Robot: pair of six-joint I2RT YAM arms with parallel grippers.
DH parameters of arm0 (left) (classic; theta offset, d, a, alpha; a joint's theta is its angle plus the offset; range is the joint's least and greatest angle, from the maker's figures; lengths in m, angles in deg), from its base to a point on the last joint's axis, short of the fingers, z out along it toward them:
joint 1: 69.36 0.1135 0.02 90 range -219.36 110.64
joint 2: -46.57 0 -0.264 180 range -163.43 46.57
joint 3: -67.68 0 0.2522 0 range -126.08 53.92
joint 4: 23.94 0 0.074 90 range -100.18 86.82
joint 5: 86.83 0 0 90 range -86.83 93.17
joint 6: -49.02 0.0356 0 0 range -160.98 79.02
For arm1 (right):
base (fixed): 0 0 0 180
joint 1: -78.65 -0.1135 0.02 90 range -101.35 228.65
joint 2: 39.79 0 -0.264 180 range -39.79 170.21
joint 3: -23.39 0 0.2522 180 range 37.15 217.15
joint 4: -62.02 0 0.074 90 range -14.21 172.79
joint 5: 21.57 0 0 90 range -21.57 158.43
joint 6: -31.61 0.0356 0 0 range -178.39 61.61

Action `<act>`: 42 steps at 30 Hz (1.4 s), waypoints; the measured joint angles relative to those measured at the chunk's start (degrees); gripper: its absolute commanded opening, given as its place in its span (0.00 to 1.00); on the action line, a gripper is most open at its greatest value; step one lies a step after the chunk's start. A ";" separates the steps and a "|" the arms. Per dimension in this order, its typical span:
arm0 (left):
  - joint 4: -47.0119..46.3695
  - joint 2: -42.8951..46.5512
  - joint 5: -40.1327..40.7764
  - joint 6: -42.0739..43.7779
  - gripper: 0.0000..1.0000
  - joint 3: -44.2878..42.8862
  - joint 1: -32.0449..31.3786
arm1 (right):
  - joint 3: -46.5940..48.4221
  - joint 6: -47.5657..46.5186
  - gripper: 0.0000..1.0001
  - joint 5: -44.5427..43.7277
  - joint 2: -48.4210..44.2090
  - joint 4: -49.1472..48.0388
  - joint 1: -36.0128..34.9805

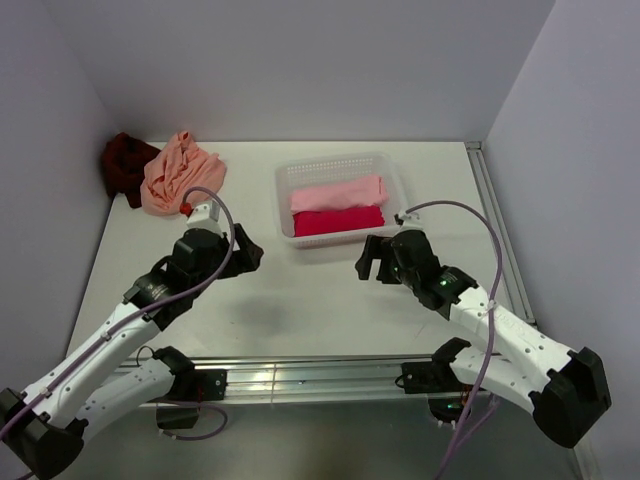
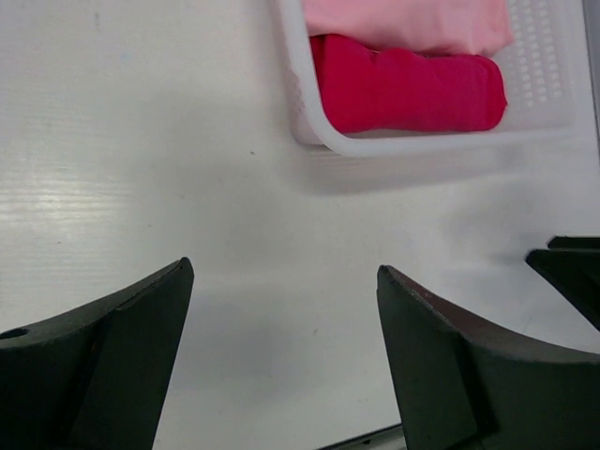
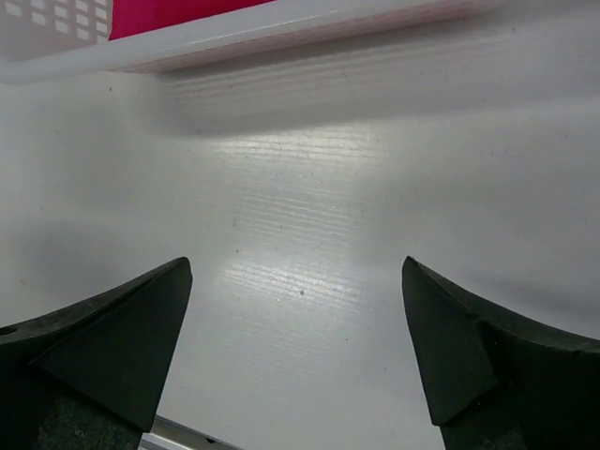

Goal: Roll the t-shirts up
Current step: Place the rolled tshirt into the container

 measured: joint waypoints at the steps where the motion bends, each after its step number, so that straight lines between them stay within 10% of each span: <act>1: 0.02 0.44 0.28 -0.09 0.84 0.00 -0.92 | -0.39 0.24 1.00 -0.13 0.28 -0.48 -0.13; 10: 8.74 3.87 3.48 -2.56 0.84 -1.11 -2.38 | 3.13 1.49 1.00 -3.02 18.86 -7.10 -1.25; 23: 13.35 7.30 3.15 -1.46 0.85 -5.20 -2.95 | 44.39 0.87 1.00 -3.82 52.78 -2.67 3.58; 42: 11.34 13.64 0.90 -0.83 0.86 -3.13 -4.09 | -3.48 -6.16 1.00 -4.70 -5.75 -11.13 4.35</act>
